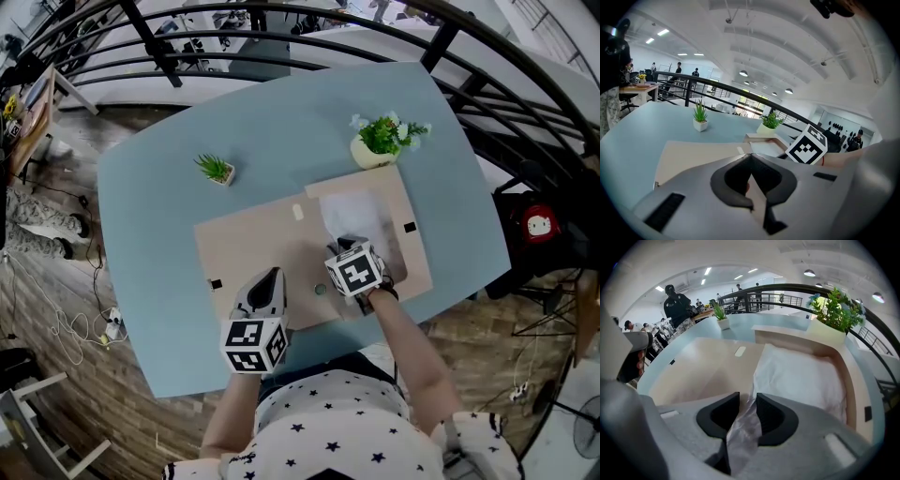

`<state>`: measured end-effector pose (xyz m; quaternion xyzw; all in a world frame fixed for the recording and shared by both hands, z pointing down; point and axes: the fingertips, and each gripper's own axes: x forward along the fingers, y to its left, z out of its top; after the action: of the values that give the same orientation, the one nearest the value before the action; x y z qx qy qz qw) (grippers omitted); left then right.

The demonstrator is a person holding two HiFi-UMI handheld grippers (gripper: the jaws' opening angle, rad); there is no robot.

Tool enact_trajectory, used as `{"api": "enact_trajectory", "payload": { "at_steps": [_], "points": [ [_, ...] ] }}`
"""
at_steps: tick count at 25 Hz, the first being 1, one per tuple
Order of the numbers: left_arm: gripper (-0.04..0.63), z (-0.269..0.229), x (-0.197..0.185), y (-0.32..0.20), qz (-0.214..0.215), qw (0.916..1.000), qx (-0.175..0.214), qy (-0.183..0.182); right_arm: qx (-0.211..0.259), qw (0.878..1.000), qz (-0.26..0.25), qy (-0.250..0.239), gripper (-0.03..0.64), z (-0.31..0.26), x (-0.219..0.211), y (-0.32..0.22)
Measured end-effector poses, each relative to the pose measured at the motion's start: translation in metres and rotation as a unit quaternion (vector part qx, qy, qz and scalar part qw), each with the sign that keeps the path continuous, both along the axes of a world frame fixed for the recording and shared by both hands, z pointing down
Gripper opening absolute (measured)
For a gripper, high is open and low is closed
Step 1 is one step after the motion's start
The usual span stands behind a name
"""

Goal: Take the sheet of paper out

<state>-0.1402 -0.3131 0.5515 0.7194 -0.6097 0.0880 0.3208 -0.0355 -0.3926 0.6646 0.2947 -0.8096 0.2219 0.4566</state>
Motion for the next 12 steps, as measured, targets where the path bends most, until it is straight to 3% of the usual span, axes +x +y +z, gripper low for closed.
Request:
{"api": "enact_trajectory", "payload": {
  "at_steps": [7,12],
  "points": [
    [0.002,-0.0018,-0.0003,0.0009,0.003,1.0000,0.002,0.002,0.004,1.000,0.002,0.006,0.087,0.0001,-0.0011,-0.0009],
    [0.002,-0.0029,0.0022,0.0036,0.006,1.0000,0.004,0.003,0.001,1.000,-0.005,0.003,0.031,0.0017,-0.0024,0.0003]
  ]
}}
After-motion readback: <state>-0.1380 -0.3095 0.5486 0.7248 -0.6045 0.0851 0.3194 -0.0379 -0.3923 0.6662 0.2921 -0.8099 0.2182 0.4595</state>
